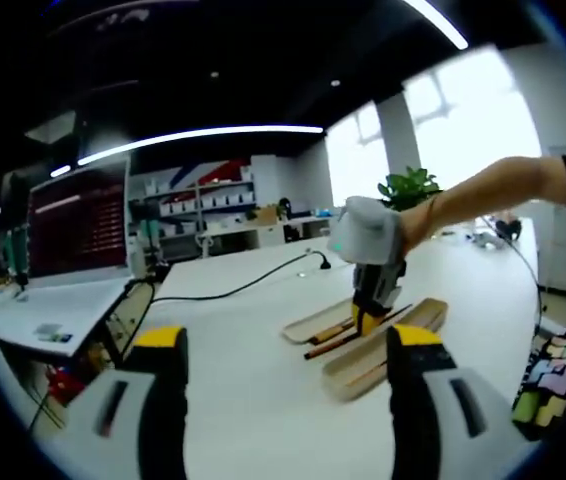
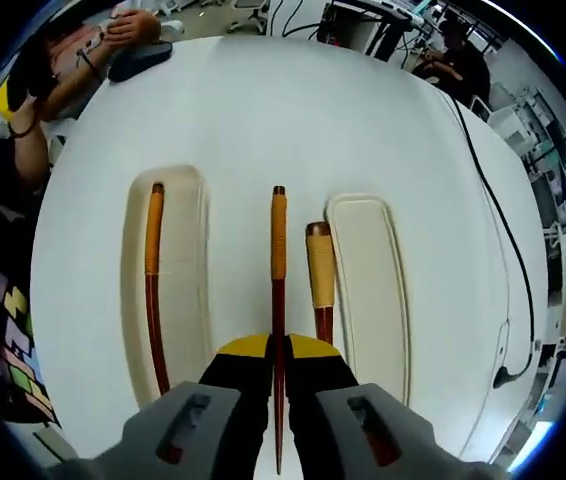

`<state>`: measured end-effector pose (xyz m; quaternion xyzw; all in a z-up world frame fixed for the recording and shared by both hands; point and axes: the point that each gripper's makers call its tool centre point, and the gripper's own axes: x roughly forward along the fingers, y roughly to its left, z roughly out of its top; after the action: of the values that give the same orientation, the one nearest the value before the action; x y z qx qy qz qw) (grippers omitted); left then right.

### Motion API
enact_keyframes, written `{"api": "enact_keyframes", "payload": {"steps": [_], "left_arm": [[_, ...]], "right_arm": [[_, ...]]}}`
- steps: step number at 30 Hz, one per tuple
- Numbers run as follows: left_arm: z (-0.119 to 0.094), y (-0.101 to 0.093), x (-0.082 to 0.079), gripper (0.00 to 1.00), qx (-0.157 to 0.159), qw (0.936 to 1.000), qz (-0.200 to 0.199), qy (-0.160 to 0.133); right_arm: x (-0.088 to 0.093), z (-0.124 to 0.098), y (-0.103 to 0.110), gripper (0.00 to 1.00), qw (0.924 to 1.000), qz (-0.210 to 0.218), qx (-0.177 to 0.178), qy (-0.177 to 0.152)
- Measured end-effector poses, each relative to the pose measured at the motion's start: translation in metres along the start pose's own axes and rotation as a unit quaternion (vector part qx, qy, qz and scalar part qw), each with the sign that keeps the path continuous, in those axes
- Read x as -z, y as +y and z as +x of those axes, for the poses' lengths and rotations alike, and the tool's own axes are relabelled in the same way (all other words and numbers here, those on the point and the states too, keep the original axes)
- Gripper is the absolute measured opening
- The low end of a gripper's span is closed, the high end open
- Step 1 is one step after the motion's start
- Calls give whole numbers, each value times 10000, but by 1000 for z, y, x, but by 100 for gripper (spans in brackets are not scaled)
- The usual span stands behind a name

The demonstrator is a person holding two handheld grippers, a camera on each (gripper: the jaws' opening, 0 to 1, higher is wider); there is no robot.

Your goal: Arrange the utensils inside the cutlery case until each visible utensil rests in its matching compartment.

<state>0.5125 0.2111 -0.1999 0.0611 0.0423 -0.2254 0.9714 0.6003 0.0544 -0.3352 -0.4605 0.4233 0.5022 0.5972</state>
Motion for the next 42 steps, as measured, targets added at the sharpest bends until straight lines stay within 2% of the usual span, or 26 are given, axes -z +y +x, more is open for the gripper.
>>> {"api": "enact_keyframes", "payload": {"steps": [11,27,33,42], "left_arm": [[1,-6,4,86,69,10000,9,54],[0,-10,10,86,97,9999,19,116],[-2,-9,8,86,73,9999,32,91],[-3,-10,7,86,81,9999,44,93]], "right_arm": [[11,-6,-3,2,9999,99,47,103],[-2,-49,17,2,10000,16,49,23],[0,-52,32,2,9999,-66,-63,97],[-3,-45,54,2,9993,-283,-183,161]]}}
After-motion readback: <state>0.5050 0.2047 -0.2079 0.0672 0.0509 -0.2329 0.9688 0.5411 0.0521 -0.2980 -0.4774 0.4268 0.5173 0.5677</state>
